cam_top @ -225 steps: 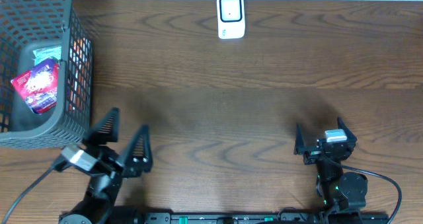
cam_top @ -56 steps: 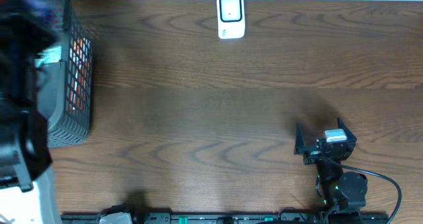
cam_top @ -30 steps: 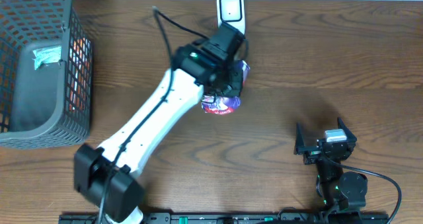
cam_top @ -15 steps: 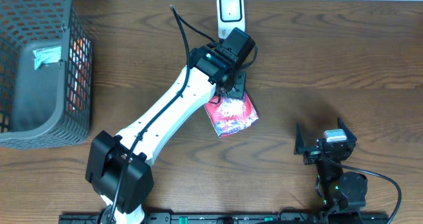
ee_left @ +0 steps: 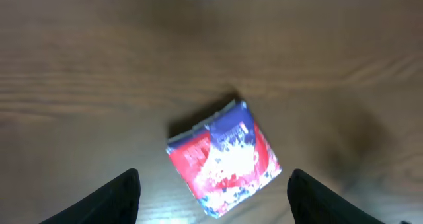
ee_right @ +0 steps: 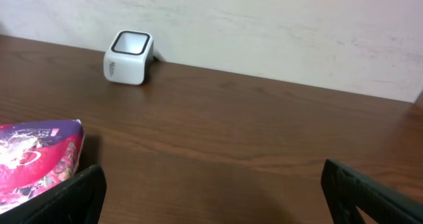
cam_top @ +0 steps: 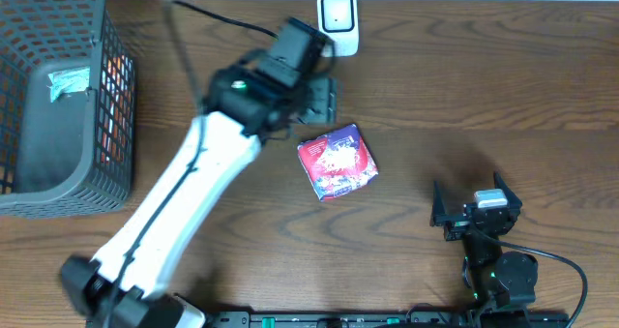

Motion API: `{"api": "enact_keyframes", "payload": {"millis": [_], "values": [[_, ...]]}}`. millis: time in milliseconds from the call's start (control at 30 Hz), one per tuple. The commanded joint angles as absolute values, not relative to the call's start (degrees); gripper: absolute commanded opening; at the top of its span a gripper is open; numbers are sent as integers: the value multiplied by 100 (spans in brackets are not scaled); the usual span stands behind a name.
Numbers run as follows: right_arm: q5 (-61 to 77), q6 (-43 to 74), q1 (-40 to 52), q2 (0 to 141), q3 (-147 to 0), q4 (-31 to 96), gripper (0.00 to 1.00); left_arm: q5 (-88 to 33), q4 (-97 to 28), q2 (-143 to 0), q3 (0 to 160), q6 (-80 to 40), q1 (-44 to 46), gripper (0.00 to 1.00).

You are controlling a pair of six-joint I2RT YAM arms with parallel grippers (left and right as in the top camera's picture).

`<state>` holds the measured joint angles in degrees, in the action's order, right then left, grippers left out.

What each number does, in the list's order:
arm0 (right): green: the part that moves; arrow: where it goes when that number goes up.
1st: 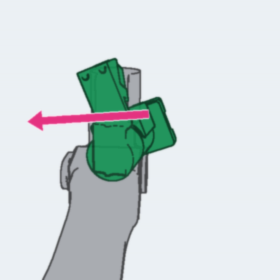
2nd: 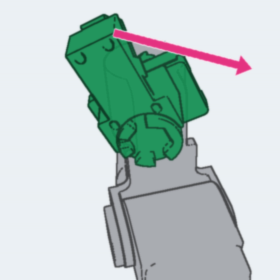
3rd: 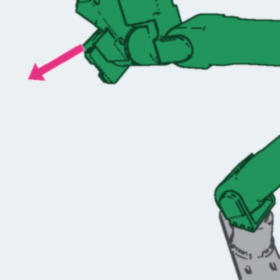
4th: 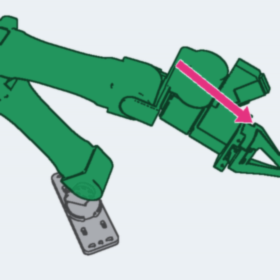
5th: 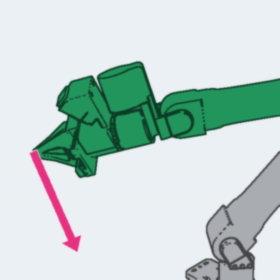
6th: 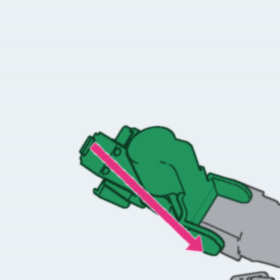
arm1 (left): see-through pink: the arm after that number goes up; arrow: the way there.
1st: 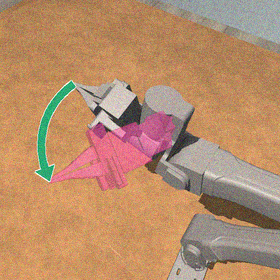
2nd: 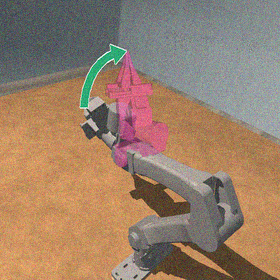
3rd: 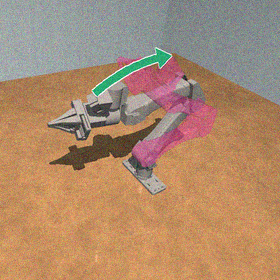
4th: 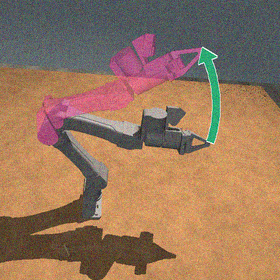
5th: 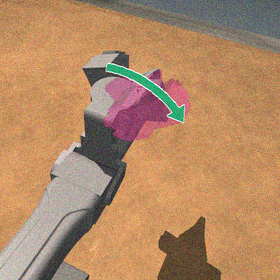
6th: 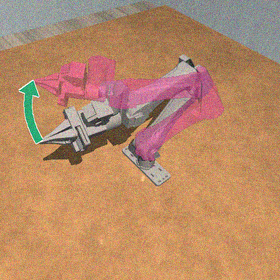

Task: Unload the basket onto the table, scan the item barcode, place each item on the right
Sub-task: 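Release the purple-pink box onto the table center, then move the left gripper back into the grey basket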

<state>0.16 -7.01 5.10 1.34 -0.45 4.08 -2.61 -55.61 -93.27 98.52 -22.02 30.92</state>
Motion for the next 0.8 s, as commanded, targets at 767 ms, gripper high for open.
{"api": "enact_keyframes", "payload": {"millis": [767], "values": [[-36,-779,530,113,-32,429,99,-1247,-5144,-8270,9972,-2086,-943,88]]}}
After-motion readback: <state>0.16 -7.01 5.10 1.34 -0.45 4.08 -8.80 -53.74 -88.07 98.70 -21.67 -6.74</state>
